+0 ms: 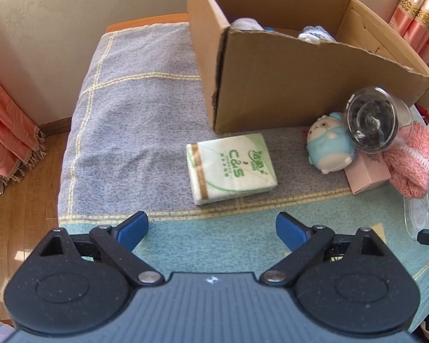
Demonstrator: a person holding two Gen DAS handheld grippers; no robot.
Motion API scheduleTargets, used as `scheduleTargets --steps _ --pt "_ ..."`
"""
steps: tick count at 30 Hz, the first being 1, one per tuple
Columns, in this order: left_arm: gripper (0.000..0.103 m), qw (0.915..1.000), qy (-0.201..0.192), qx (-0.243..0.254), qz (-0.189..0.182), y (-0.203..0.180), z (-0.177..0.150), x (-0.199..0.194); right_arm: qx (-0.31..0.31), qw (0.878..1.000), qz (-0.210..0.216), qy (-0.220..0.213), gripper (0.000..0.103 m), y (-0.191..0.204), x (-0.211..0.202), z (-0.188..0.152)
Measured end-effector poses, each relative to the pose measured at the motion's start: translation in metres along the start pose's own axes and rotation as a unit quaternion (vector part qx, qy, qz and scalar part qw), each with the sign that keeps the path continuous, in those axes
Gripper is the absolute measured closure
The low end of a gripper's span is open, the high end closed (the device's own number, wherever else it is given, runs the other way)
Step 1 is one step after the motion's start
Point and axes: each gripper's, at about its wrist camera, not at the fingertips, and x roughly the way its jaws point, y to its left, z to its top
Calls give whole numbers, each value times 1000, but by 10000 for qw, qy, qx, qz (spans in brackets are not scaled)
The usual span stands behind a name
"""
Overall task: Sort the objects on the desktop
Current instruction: 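Close the left tool on the C&S tissue pack while the right tool grips the clear spool case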
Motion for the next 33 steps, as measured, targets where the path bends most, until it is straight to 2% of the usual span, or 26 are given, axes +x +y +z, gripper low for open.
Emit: scheduleTargets --steps 3,4,11,17,26,30,33 --pt "3 9994 -73 209 270 -16 1 8 122 9999 -35 -82 0 -1 -5 -4" --pt "2 9994 -120 206 255 -18 2 9 126 9998 -77 -109 0 -1 -6 -6" --pt "1 9989 -256 -114 373 -20 18 18 -32 9998 -184 -103 0 -8 -4 -10" --pt "1 9986 -275 -284 360 -22 29 24 231 9996 151 7 0 -14 9 -11" --pt "1 9984 -316 -294 369 -23 32 25 551 9967 529 271 0 1 10 -23" --pt "2 9983 -410 -241 332 -20 29 24 281 9984 387 314 0 11 11 -25" --pt "9 9978 -458 -300 375 -19 28 21 228 9987 320 314 0 12 15 -20"
